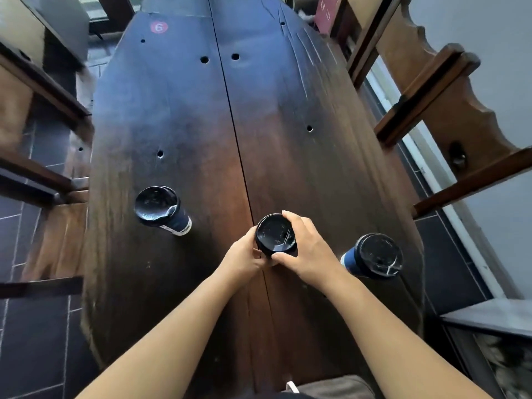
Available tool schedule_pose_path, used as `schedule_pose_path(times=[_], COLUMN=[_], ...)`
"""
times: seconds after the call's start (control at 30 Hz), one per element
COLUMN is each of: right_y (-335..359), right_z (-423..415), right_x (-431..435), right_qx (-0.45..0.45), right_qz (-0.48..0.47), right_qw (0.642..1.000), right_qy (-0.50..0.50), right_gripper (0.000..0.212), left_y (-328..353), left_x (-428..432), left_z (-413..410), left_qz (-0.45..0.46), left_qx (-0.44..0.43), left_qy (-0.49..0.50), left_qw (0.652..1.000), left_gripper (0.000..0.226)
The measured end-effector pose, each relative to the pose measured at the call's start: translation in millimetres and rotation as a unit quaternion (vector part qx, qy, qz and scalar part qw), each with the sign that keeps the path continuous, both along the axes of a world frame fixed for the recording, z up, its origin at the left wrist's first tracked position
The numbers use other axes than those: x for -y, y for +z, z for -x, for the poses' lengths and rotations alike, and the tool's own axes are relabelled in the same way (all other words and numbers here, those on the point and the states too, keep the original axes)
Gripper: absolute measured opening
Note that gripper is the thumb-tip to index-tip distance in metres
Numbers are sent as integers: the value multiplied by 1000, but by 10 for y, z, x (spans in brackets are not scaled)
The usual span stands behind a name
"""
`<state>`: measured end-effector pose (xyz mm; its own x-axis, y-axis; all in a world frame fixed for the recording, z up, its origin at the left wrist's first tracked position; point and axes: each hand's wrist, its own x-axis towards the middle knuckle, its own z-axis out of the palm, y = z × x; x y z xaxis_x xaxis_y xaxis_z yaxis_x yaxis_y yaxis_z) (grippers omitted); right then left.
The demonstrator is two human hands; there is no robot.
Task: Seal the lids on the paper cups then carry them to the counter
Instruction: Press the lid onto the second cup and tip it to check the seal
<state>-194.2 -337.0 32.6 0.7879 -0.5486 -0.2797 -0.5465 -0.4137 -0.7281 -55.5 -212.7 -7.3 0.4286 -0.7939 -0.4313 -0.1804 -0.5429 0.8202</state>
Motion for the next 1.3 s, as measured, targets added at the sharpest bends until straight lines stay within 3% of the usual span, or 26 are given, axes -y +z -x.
schedule_pose_path(times=[0.2,0.47,0.83,1.3], right_y=[54,650,1628,2182], right_z=[-58,-127,-363,-621], right_x=[97,9,-579,-818], right_qx=[17,78,179,231], right_qz=[-9,-23,-27,-84], right_qw=[1000,997,983,969], right_qy=[1,5,-8,-17], right_gripper=[84,72,68,60], left_y=[53,509,1382,1940], left_x=[-37,-317,-1025,-1461], left_z=[-78,-31,-65,-29], left_qz=[29,113,222,308], left_qx=[-15,-48,-133,-174], left_qy=[-4,28,66,35], left_qw=[999,992,964,935], left_gripper=[57,55,90,82])
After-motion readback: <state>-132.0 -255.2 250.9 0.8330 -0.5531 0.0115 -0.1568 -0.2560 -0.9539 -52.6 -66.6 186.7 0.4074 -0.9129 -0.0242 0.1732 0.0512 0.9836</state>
